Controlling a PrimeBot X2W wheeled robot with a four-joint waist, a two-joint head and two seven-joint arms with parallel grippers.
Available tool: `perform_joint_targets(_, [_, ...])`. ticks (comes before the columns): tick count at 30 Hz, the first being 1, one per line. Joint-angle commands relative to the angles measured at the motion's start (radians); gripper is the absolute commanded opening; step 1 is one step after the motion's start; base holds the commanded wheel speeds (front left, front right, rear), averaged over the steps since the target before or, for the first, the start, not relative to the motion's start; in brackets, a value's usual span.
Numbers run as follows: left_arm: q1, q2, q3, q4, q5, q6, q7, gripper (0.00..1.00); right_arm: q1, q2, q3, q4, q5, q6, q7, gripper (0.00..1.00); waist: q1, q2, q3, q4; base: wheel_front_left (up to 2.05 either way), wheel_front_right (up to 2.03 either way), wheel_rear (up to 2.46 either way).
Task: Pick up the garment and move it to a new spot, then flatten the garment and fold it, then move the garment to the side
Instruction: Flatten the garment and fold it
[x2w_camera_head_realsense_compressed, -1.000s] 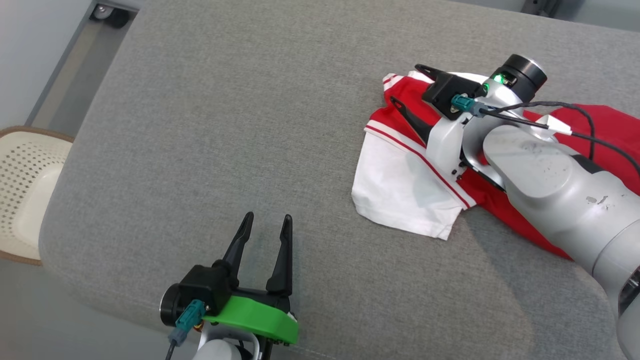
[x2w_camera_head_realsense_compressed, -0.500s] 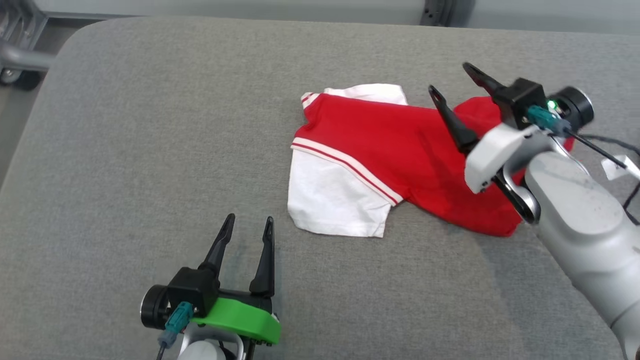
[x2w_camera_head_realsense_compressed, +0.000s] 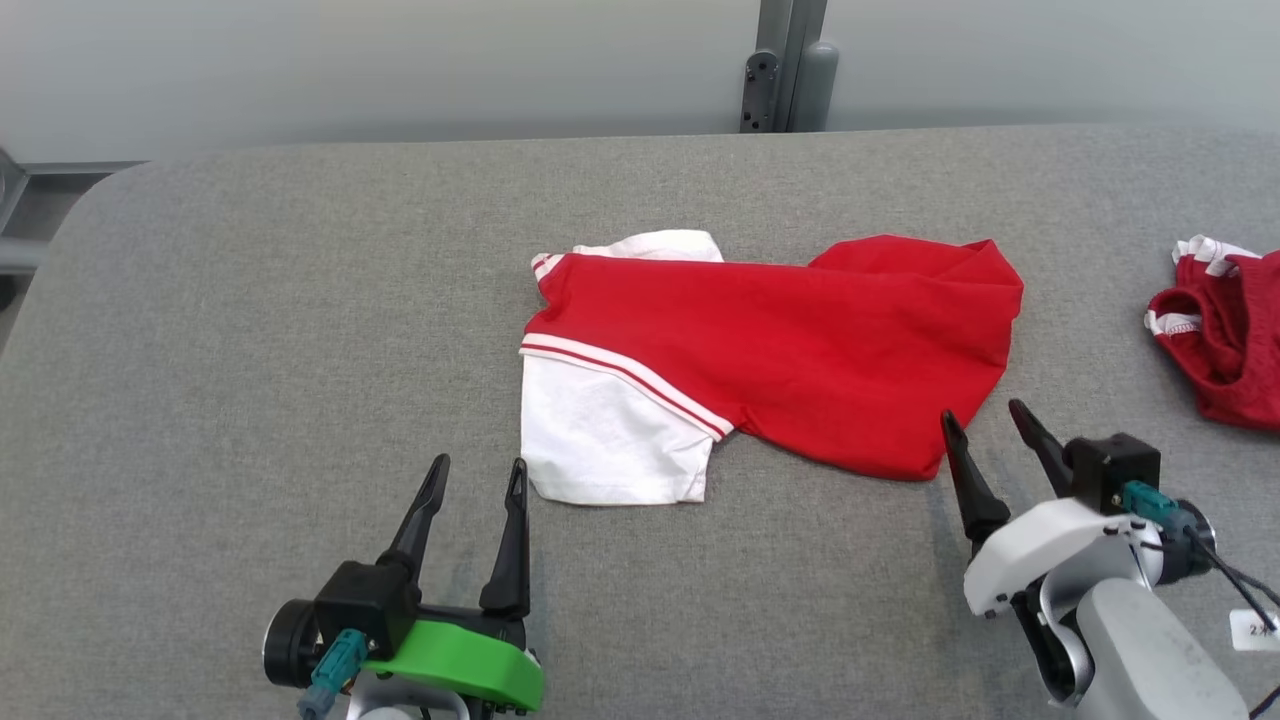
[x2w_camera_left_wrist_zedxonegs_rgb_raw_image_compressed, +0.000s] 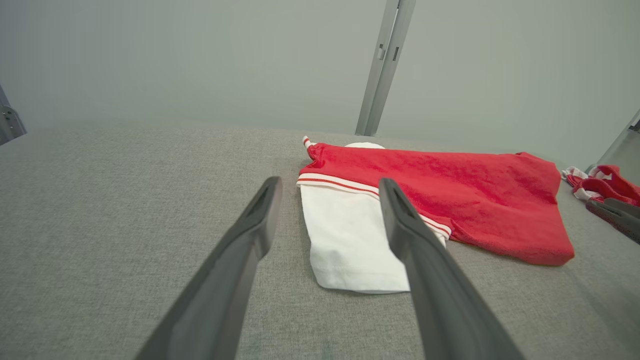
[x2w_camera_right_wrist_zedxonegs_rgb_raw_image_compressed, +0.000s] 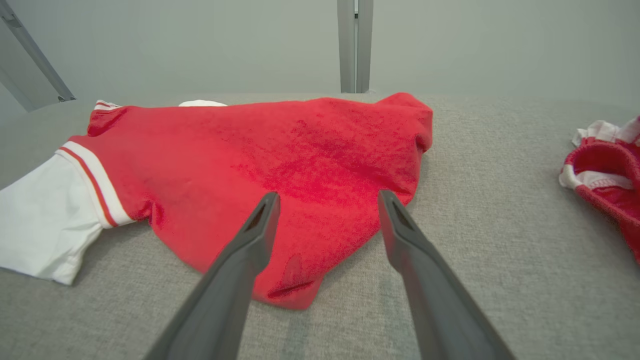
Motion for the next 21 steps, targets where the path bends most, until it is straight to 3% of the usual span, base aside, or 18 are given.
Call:
perform_joint_targets(1, [0.010, 0.002, 0.006, -0.005, 0.008, 0.001, 0.000, 1.00, 0.027, 0.017, -0.023, -0.007, -0.015, -0.001, -0.003, 1.00, 0.0000, -0.0001, -0.006, -0.002, 0.00, 0.00, 0.00])
perform_joint_targets(7, [0.011, 0.002, 0.012, -0.011, 0.007, -0.002, 0.000, 1.00, 0.036, 0.074, -0.083, 0.038, -0.038, -0.001, -0.003, 1.00, 0.0000, -0.0001, 0.008, 0.009, 0.00, 0.00, 0.00])
perform_joint_targets(17, [-0.021, 0.002, 0.004, -0.008, 0.008, -0.002, 0.000, 1.00, -0.107, 0.109, -0.105, 0.277, 0.027, -0.001, 0.031, 0.98, 0.0000, -0.0001, 0.049, 0.050, 0.00, 0.00, 0.00])
perform_joint_targets(18, [-0.023, 0.002, 0.003, -0.008, 0.007, -0.002, 0.000, 1.00, -0.122, 0.110, -0.113, 0.301, 0.038, -0.002, 0.035, 0.75, 0.0000, -0.0001, 0.052, 0.055, 0.00, 0.00, 0.00])
perform_joint_targets(19, [-0.024, 0.002, 0.001, -0.008, 0.006, -0.003, 0.000, 1.00, -0.135, 0.112, -0.117, 0.322, 0.046, -0.001, 0.034, 0.45, 0.0000, -0.0001, 0.055, 0.061, 0.00, 0.00, 0.00])
perform_joint_targets(21, [-0.024, 0.002, -0.001, -0.009, 0.003, 0.000, 0.000, 1.00, -0.159, 0.115, -0.124, 0.344, 0.060, -0.001, 0.026, 0.00, 0.0000, -0.0001, 0.059, 0.070, 0.00, 0.00, 0.00])
